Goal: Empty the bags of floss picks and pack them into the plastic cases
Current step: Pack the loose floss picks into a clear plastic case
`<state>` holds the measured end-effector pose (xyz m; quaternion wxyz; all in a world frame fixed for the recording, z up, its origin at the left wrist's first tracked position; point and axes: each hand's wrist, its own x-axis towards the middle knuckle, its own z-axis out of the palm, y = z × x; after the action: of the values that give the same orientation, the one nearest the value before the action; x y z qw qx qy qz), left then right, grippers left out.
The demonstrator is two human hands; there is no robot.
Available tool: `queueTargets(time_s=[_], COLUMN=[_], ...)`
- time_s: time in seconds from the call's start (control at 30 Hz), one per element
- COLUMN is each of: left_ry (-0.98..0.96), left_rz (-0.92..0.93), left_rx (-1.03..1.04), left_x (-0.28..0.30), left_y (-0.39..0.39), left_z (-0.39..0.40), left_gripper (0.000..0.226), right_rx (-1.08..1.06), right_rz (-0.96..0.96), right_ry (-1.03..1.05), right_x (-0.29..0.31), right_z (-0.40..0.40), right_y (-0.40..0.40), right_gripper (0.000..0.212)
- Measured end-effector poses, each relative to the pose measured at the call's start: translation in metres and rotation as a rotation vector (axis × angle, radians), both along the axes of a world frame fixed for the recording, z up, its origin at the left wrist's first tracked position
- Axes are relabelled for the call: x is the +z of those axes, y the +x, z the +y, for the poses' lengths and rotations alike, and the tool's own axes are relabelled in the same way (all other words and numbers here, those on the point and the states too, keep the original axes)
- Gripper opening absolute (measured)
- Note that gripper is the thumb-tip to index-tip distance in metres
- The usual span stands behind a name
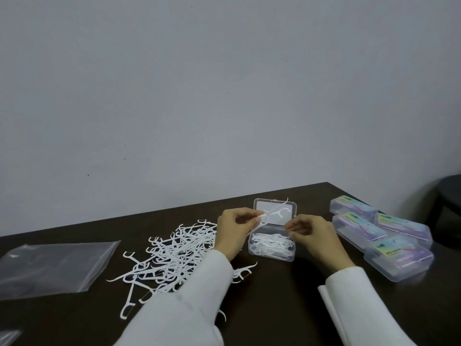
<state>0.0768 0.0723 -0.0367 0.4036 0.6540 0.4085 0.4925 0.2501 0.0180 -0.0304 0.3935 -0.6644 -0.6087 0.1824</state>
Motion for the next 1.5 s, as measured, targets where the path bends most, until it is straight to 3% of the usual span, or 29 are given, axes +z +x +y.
queueTargets(time_s=[0.3,0.6,0.73,0.8,1.03,1.2,1.33,1.5], left_ry=[-0.005,-0.007,-0.013,-0.024,-0.019,0.090,0.175,0.167], left_rz=[-0.079,-0.074,-0.077,-0.085,0.007,0.224,0.424,0.368], left_rx=[0.013,0.031,0.019,-0.004,-0.077,-0.069,-0.048,-0.032], left_x=[0.001,0.006,0.007,0.008,0.004,-0.005,-0.010,-0.006], left_y=[-0.003,-0.006,-0.005,-0.004,0.006,0.014,0.014,0.010], left_z=[0.005,0.003,0.002,0.001,0.002,0.004,0.004,0.005], left_gripper=[0.013,0.013,0.013,0.014,0.016,0.017,0.016,0.015], right_rx=[0.045,-0.094,-0.113,-0.137,-0.041,0.014,0.027,-0.020], right_rz=[-0.322,0.004,-0.182,-0.202,0.200,0.039,0.034,0.005], right_ry=[0.005,0.159,-0.040,-0.045,0.183,0.069,0.045,0.059], right_x=[0.001,0.004,0.002,-0.001,0.003,-0.001,-0.002,-0.003], right_z=[-0.002,-0.004,-0.004,-0.002,0.000,0.002,0.001,0.002], right_y=[-0.012,-0.004,-0.002,0.001,-0.001,0.000,0.004,0.005], right_gripper=[0.007,0.013,0.008,0.009,0.030,0.025,0.018,0.012])
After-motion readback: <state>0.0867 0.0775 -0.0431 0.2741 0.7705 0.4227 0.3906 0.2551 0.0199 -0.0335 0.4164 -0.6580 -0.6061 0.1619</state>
